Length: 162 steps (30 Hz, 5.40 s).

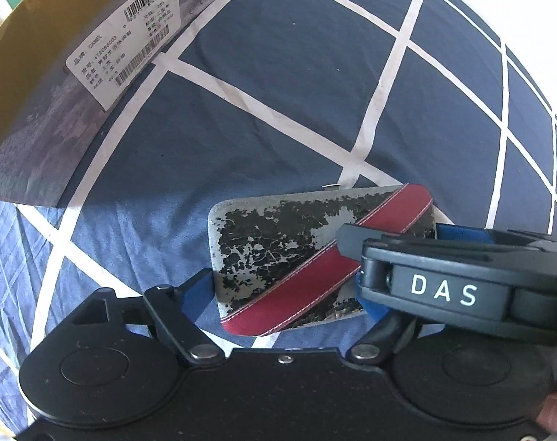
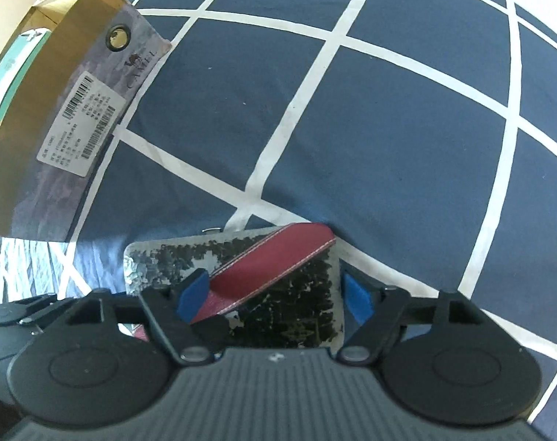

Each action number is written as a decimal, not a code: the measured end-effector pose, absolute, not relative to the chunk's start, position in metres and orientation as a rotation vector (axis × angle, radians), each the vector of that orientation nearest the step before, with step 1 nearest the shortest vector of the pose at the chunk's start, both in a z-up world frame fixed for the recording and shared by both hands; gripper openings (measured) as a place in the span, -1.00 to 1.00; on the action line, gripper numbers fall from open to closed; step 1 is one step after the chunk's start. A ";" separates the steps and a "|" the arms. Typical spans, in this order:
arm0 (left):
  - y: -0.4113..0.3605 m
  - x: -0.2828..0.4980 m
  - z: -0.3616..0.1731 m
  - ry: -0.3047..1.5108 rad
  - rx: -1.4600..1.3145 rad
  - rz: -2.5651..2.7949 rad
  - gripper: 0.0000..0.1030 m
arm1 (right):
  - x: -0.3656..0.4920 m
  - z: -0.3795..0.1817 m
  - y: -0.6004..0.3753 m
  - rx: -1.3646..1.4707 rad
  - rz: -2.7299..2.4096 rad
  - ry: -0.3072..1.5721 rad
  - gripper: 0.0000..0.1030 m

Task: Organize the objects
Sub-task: 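Close the right gripper on the speckled pencil case, then carry the pencil case with the right gripper into the cardboard box, then open the right gripper and release the pencil case in the box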

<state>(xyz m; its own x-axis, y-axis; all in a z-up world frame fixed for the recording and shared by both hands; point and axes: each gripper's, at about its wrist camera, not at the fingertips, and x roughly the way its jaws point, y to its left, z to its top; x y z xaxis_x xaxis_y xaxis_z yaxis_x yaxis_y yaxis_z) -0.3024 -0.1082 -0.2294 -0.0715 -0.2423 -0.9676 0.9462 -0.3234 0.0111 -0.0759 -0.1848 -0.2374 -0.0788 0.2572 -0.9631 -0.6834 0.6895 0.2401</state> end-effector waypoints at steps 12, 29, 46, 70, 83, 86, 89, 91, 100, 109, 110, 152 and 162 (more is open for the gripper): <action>-0.100 -0.306 -0.216 0.789 1.273 -1.623 0.53 | -0.084 -0.228 -0.197 -0.325 0.774 1.450 0.50; -0.068 -0.283 -0.158 0.605 1.259 -1.768 0.52 | -0.130 -0.167 -0.207 -0.215 0.728 1.339 0.50; -0.100 -0.225 -0.072 0.381 1.271 -1.966 0.52 | -0.186 -0.101 -0.146 -0.074 0.616 1.216 0.50; -0.235 -0.128 -0.013 0.264 1.383 -2.049 0.52 | -0.248 -0.095 0.021 0.063 0.471 1.226 0.50; -0.293 -0.113 -0.017 0.327 1.464 -2.010 0.52 | -0.245 -0.120 0.075 0.074 0.433 1.328 0.50; -0.302 -0.117 -0.019 0.343 1.477 -2.012 0.52 | -0.240 -0.124 0.080 0.073 0.416 1.344 0.50; -0.308 -0.121 -0.022 0.349 1.489 -2.012 0.52 | -0.235 -0.128 0.084 0.071 0.399 1.356 0.50; -0.313 -0.123 -0.025 0.356 1.501 -2.009 0.52 | -0.231 -0.131 0.085 0.071 0.393 1.364 0.50; -0.323 -0.124 -0.043 0.380 1.514 -1.965 0.51 | -0.225 -0.148 0.089 0.074 0.387 1.408 0.50; -0.322 -0.121 -0.052 0.382 1.517 -1.956 0.51 | -0.229 -0.155 0.089 0.066 0.387 1.423 0.51; -0.321 -0.120 -0.053 0.374 1.517 -1.957 0.48 | -0.230 -0.156 0.089 0.066 0.385 1.426 0.51; -0.318 -0.105 -0.030 0.355 1.434 -1.971 0.61 | -0.229 -0.154 0.075 0.081 0.406 1.392 0.54; -0.274 -0.091 -0.006 0.331 1.338 -1.987 0.85 | -0.247 -0.113 0.050 0.050 0.461 1.302 0.75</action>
<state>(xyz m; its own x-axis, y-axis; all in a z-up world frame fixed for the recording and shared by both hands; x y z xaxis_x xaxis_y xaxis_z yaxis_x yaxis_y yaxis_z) -0.0915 -0.2735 -0.0062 -0.2137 -0.4118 -0.8858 0.6765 -0.7166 0.1700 -0.2465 0.0499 -0.1129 0.1885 0.3549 -0.9157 -0.3000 0.9086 0.2904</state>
